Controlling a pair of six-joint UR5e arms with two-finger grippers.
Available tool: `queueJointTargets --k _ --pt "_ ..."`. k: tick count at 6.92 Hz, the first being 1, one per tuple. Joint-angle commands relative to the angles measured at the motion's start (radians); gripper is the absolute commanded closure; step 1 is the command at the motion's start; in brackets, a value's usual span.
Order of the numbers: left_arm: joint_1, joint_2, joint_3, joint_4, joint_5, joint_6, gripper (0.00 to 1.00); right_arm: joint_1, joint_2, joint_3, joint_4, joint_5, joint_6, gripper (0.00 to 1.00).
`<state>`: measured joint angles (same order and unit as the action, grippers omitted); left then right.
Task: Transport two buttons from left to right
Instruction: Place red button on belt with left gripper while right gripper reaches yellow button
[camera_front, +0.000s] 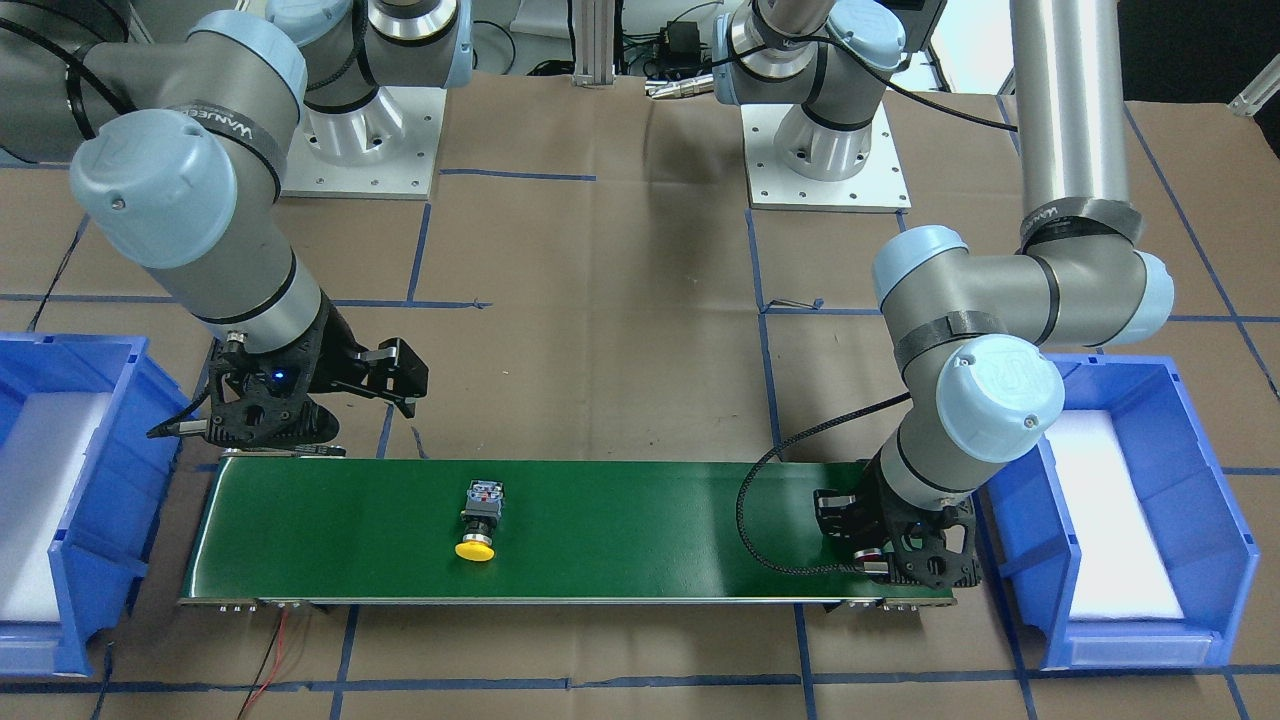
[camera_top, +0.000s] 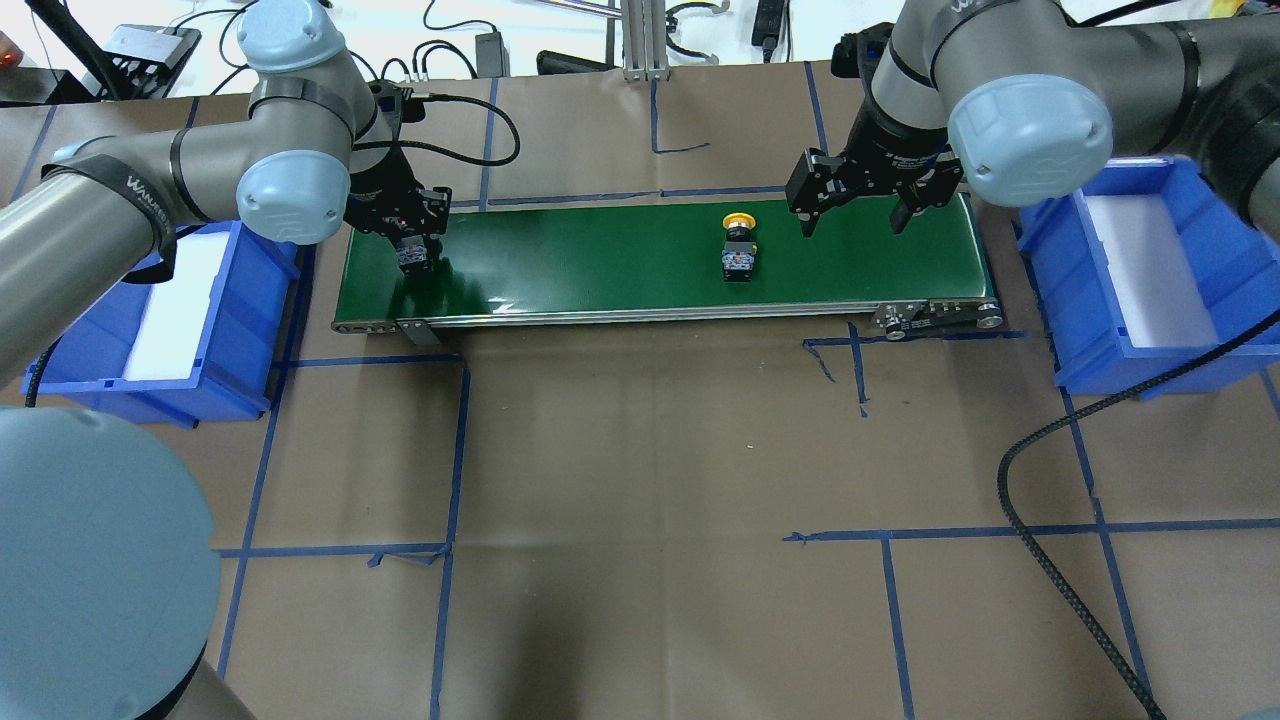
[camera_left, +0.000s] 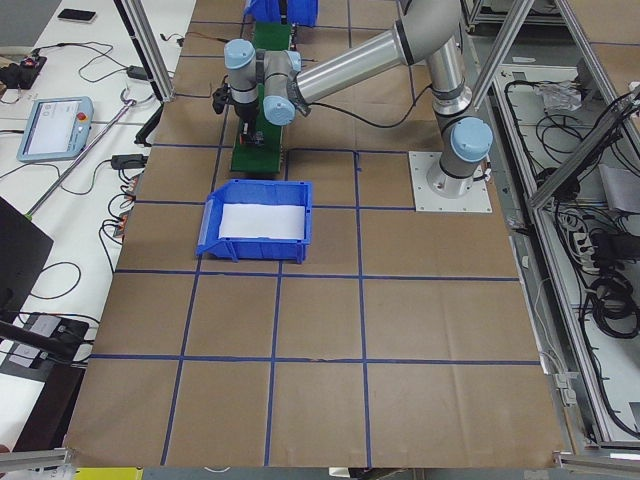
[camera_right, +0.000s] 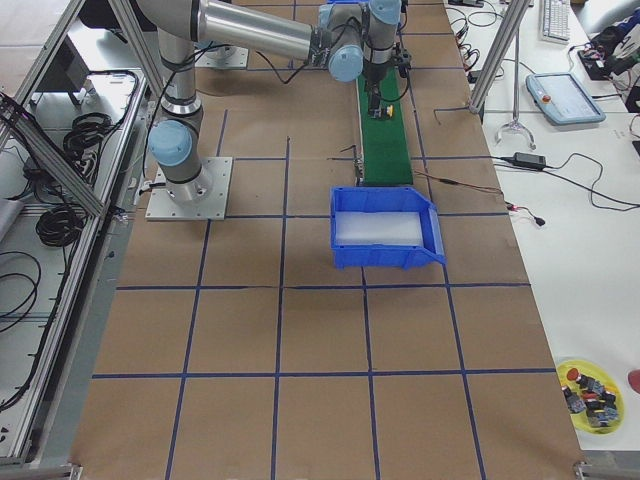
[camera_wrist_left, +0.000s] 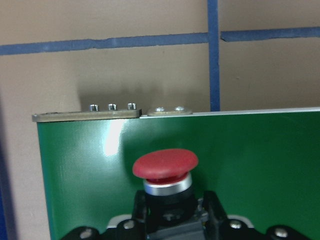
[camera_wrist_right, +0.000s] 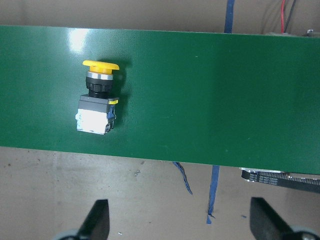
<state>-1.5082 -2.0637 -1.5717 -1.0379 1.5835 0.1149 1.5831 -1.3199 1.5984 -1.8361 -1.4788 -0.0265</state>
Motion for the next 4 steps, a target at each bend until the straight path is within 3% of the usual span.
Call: queueJointTargets --k 1,2,4 --pt "-0.003 0.005 -0.008 0.006 0.0 -0.012 0.13 -0.021 0.007 0.0 0.029 0.009 0.002 0.0" --pt "-0.004 0.019 -0.005 0.006 0.003 -0.021 0.0 -0.021 0.031 -0.014 0.023 0.008 0.004 0.0" --pt "-0.004 0.04 0.024 -0.016 0.004 -0.021 0.0 -0.021 0.082 -0.064 -0.011 0.008 0.038 0.0"
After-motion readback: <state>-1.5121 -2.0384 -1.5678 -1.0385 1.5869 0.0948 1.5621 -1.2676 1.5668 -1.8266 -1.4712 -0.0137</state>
